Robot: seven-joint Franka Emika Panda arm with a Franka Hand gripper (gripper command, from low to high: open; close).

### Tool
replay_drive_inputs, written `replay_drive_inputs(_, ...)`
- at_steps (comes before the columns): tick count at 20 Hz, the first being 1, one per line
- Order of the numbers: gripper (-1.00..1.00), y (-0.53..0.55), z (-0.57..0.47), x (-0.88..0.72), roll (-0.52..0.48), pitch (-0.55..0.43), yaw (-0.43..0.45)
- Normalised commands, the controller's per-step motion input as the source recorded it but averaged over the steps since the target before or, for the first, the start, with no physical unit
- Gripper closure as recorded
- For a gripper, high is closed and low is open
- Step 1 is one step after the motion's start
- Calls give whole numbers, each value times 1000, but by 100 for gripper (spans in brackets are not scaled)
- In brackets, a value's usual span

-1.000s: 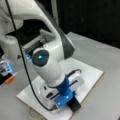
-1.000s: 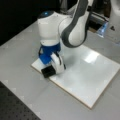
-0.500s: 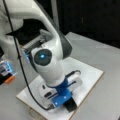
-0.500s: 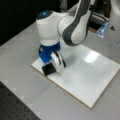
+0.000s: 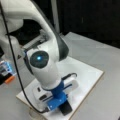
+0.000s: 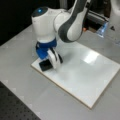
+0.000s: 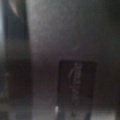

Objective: Erasing curve lines

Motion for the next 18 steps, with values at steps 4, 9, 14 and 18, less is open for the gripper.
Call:
replay_drive_inputs(4, 100, -267, 262, 139, -158, 260, 206)
replay_drive_inputs(9, 100, -232, 187, 95, -199, 248, 258)
replay_drive_inputs(14, 100, -213, 73, 48, -183, 169, 360)
replay_drive_inputs(18, 100, -265, -4, -2, -104, 98, 406)
